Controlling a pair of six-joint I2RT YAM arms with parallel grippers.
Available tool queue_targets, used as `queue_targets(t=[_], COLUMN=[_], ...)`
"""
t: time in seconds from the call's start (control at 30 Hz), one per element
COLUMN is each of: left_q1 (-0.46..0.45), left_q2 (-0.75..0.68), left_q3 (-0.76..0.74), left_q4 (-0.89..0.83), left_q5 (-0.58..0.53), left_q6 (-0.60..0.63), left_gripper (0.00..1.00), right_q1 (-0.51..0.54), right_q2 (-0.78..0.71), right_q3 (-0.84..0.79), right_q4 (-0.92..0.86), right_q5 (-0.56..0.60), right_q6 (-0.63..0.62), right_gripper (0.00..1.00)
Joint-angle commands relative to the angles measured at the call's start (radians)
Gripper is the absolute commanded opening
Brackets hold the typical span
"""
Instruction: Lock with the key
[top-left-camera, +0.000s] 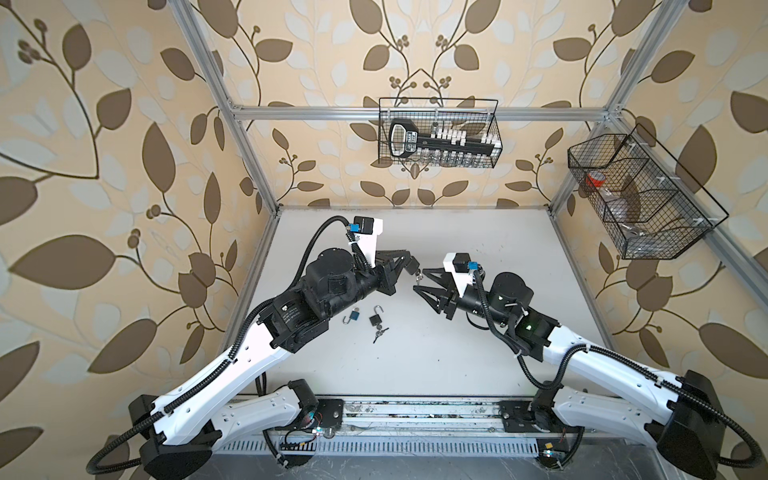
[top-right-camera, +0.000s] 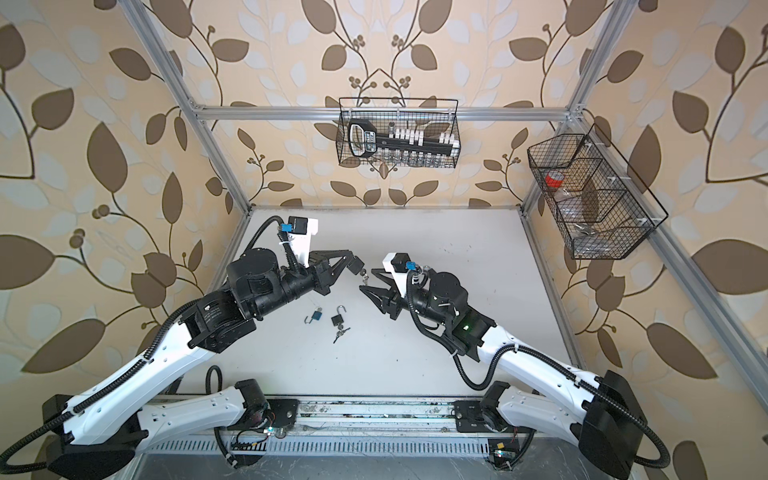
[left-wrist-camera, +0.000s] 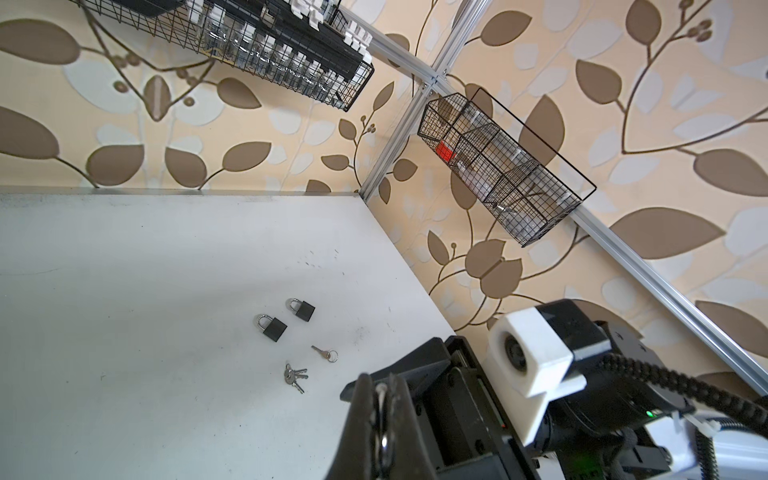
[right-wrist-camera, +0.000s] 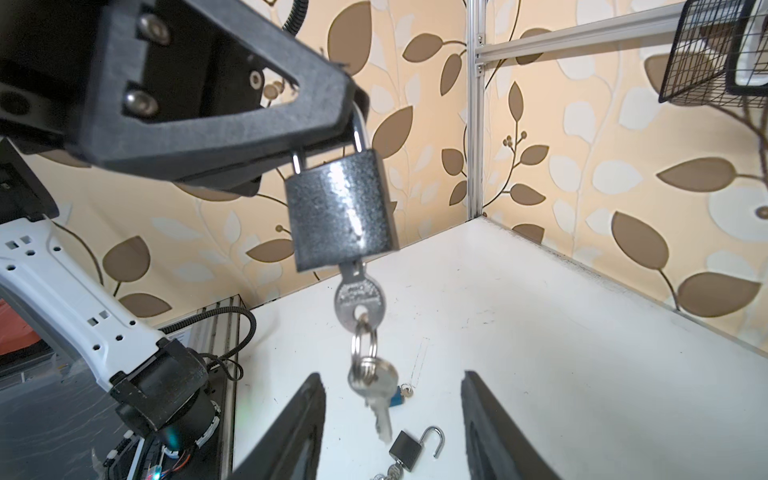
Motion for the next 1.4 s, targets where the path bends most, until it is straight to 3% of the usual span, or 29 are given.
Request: queue_targets(t=[0.0, 0.9, 1.37], left_q1=[-0.003, -0.002, -0.003], left_q2=[-0.02, -0.015, -0.006], left_q3=[0.0, 0.006, 0.036], left_q4=[0.069, 0.062, 0.049], left_q5=[-0.02, -0.009, 0.005], left_q6=[-0.011, -0.009, -0.014], left_gripper=[0.0, 0.0, 0.0], right_q1=[0.005, 0.005, 0.005], right_q2=[0.013, 0.037, 0.011], right_q3=[0.047, 0.042, 0.01], right_q4=[0.075, 0.088, 0.074], right_q5=[0.0, 0.017, 0.014], right_q6=[0.013, 0.058, 0.053], right_gripper=[0.51, 0.26, 0.08])
